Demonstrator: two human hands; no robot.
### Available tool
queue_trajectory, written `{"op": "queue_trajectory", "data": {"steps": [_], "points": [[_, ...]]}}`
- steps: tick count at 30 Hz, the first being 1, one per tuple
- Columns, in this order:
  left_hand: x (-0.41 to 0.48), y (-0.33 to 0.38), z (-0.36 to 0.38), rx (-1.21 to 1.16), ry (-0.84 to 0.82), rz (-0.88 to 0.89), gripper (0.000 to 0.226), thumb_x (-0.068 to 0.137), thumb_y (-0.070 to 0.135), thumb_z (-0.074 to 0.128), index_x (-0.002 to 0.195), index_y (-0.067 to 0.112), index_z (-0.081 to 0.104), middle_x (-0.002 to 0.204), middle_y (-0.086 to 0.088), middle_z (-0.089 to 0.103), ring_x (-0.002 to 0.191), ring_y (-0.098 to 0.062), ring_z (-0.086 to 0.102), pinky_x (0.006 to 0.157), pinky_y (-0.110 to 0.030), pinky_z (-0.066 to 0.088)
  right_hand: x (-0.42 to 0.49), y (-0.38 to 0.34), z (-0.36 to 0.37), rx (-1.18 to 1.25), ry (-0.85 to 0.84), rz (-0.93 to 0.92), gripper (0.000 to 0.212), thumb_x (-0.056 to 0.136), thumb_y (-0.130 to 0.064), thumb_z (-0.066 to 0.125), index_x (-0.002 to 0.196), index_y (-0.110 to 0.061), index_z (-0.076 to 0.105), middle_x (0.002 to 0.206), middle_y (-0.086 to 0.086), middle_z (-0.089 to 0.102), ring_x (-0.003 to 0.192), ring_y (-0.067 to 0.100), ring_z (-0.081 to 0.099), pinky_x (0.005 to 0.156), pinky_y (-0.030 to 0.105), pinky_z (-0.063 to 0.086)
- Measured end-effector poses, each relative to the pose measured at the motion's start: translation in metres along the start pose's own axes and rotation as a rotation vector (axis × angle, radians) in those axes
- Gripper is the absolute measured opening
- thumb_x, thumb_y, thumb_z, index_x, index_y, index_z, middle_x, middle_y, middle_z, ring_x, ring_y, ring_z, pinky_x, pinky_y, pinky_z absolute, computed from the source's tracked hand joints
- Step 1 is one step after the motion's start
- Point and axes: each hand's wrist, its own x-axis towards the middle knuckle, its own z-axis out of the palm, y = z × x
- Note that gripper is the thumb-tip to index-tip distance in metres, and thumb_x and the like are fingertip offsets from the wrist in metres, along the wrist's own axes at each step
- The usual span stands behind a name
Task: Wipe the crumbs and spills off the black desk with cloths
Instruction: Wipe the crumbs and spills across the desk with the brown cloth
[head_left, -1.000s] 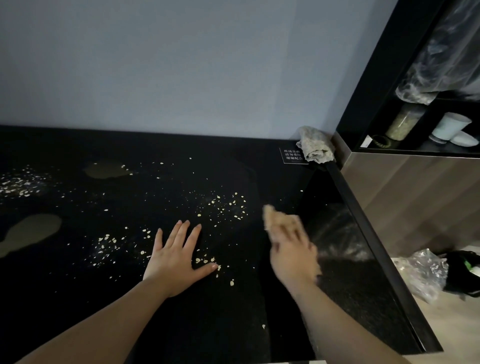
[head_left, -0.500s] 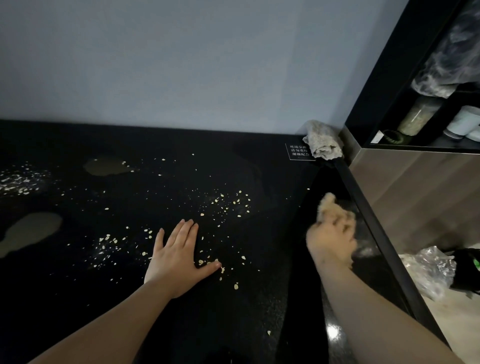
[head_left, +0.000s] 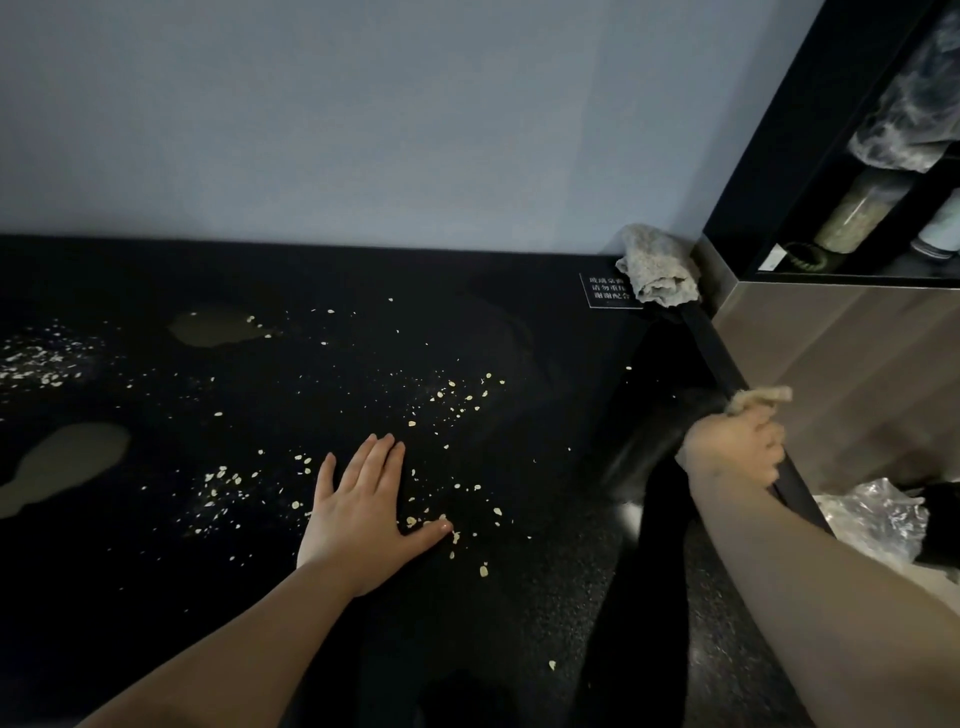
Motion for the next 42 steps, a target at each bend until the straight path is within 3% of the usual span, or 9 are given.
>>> {"op": "queue_trajectory", "data": {"steps": [6, 10, 13, 17, 21, 27, 31, 35, 42], "points": [[0.000, 0.000, -0.001, -0.011, -0.008, -0.001, 0.130, 0.043, 0.089, -0.026, 0.150, 0.018, -0.002, 0.158, 0.006, -0.006, 0.143, -0.010, -0.015, 0.117, -0.043, -0.009, 0.004, -0.044, 0.042, -0.269, -0.322, -0.711, 0.067, 0.089, -0.020, 0.024, 0.145, -0.049, 0.001, 0.155, -0.006, 0.017, 0.143, 0.022, 0.011, 0.109, 0.045, 0.028], [0.000, 0.000, -0.001, -0.008, -0.006, 0.000, 0.129, 0.044, 0.088, -0.025, 0.150, 0.018, -0.002, 0.158, 0.006, -0.006, 0.143, -0.010, -0.014, 0.116, -0.043, -0.010, -0.077, -0.044, 0.054, -0.042, -0.515, -1.232, 0.050, 0.077, -0.025, 0.036, 0.116, -0.034, 0.065, 0.123, -0.008, 0.063, 0.119, 0.011, 0.053, 0.101, 0.030, 0.042], [0.000, 0.000, -0.001, 0.003, -0.007, 0.007, 0.127, 0.045, 0.088, -0.024, 0.150, 0.018, -0.001, 0.158, 0.006, -0.006, 0.143, -0.011, -0.014, 0.116, -0.043, -0.009, -0.108, -0.030, 0.030, 0.160, -0.523, -1.332, 0.035, 0.074, -0.010, 0.052, 0.101, -0.018, 0.073, 0.108, -0.008, 0.068, 0.103, 0.006, 0.059, 0.097, 0.018, 0.036], [0.000, -0.001, -0.001, -0.003, -0.015, 0.009, 0.128, 0.045, 0.088, -0.024, 0.150, 0.018, 0.000, 0.158, 0.006, -0.006, 0.143, -0.011, -0.014, 0.117, -0.044, -0.007, -0.045, -0.010, 0.022, 0.129, -0.002, -0.868, 0.039, 0.073, -0.009, 0.054, 0.110, -0.013, 0.066, 0.115, 0.003, 0.066, 0.099, 0.030, 0.060, 0.090, 0.033, 0.044], [0.001, -0.001, -0.001, 0.001, -0.018, 0.009, 0.129, 0.043, 0.088, -0.027, 0.149, 0.018, -0.002, 0.157, 0.007, -0.007, 0.143, -0.011, -0.014, 0.117, -0.044, -0.007, -0.023, -0.012, 0.012, -0.206, -0.082, -0.307, 0.054, 0.090, -0.028, 0.043, 0.142, -0.016, 0.034, 0.148, 0.012, 0.034, 0.131, 0.035, 0.034, 0.102, 0.047, 0.031], [0.001, -0.001, 0.000, -0.004, -0.016, 0.008, 0.130, 0.043, 0.088, -0.027, 0.149, 0.019, -0.001, 0.157, 0.007, -0.006, 0.143, -0.011, -0.014, 0.117, -0.044, -0.006, -0.049, -0.009, 0.027, -0.131, -0.214, -1.119, 0.047, 0.076, -0.011, 0.059, 0.123, -0.016, 0.060, 0.128, 0.007, 0.060, 0.110, 0.033, 0.056, 0.089, 0.044, 0.047], [0.001, -0.001, 0.000, -0.025, -0.012, 0.014, 0.129, 0.046, 0.090, -0.024, 0.150, 0.017, 0.003, 0.158, 0.005, -0.003, 0.144, -0.012, -0.012, 0.117, -0.045, -0.007, -0.014, -0.010, 0.021, 0.021, 0.123, -0.511, 0.047, 0.082, -0.012, 0.055, 0.128, -0.005, 0.050, 0.133, 0.016, 0.050, 0.109, 0.044, 0.049, 0.087, 0.049, 0.041], [0.000, -0.001, 0.001, -0.025, 0.001, 0.015, 0.126, 0.049, 0.089, -0.021, 0.150, 0.018, 0.003, 0.158, 0.006, -0.002, 0.144, -0.011, -0.012, 0.116, -0.044, -0.008, 0.023, -0.031, 0.025, -0.038, 0.018, -0.170, 0.058, 0.096, -0.022, 0.040, 0.146, -0.004, 0.019, 0.153, 0.018, 0.018, 0.135, 0.039, 0.023, 0.107, 0.047, 0.023], [0.001, -0.004, 0.003, -0.033, 0.008, 0.012, 0.123, 0.053, 0.090, -0.017, 0.150, 0.018, 0.007, 0.158, 0.006, 0.002, 0.143, -0.010, -0.010, 0.117, -0.044, -0.007, 0.028, -0.076, 0.045, -0.328, -0.293, -0.648, 0.058, 0.088, -0.026, 0.040, 0.145, -0.026, 0.032, 0.150, 0.006, 0.032, 0.137, 0.025, 0.029, 0.103, 0.039, 0.035]]}}
